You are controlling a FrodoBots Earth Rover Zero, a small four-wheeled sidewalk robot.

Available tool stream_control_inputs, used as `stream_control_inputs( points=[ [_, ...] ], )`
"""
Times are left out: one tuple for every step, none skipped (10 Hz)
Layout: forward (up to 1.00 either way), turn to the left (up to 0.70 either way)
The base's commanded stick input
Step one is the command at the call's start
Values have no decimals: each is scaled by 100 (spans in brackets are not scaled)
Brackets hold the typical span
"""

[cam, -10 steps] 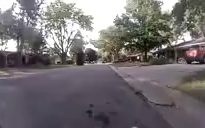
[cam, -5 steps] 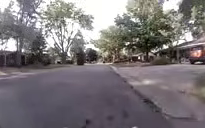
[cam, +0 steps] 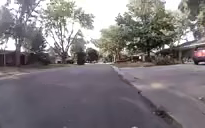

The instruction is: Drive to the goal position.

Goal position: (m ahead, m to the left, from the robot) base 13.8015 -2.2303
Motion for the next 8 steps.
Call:
stream_control_inputs(
  points=[
    [85, 0],
    [85, 0],
    [85, 0],
    [85, 0],
    [85, 0],
    [85, 0],
    [85, 0],
    [85, 0]
  ],
)
